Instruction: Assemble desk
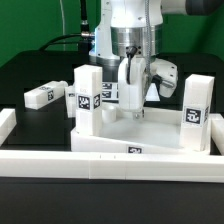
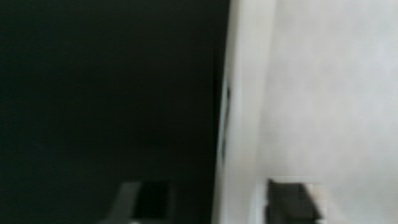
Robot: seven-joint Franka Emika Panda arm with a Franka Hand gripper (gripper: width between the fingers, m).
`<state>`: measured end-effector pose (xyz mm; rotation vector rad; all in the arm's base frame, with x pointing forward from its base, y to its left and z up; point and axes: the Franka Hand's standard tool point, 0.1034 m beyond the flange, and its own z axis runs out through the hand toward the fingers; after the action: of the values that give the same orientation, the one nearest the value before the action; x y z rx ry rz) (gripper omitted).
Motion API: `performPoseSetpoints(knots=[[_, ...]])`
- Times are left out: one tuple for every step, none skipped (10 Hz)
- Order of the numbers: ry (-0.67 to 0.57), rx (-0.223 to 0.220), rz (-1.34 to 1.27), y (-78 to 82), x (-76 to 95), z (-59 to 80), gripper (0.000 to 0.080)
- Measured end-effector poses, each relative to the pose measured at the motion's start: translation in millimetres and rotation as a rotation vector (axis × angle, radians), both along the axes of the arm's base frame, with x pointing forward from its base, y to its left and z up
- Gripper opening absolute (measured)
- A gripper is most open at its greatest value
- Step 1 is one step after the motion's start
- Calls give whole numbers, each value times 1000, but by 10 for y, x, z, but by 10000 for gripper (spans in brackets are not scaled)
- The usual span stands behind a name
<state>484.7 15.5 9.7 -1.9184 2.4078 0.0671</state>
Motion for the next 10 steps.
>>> performPoseSetpoints(knots=[[-6,-4,-4,-22,11,6,74],[-8,-6,-4,-29,15,8,74],[-8,-6,-3,-26,15,8,64],[-8,-6,-3,-26,15,8,64],[-8,-6,-3,-25,15,8,64],[-8,-6,-3,-25,15,8,64],[-8,-6,5,-32,15,10,64],[-10,-2,81,-93,12,43,64],[-10,1,137,-172,3,81,63],[-7,2,185,-255,-7,101,63]])
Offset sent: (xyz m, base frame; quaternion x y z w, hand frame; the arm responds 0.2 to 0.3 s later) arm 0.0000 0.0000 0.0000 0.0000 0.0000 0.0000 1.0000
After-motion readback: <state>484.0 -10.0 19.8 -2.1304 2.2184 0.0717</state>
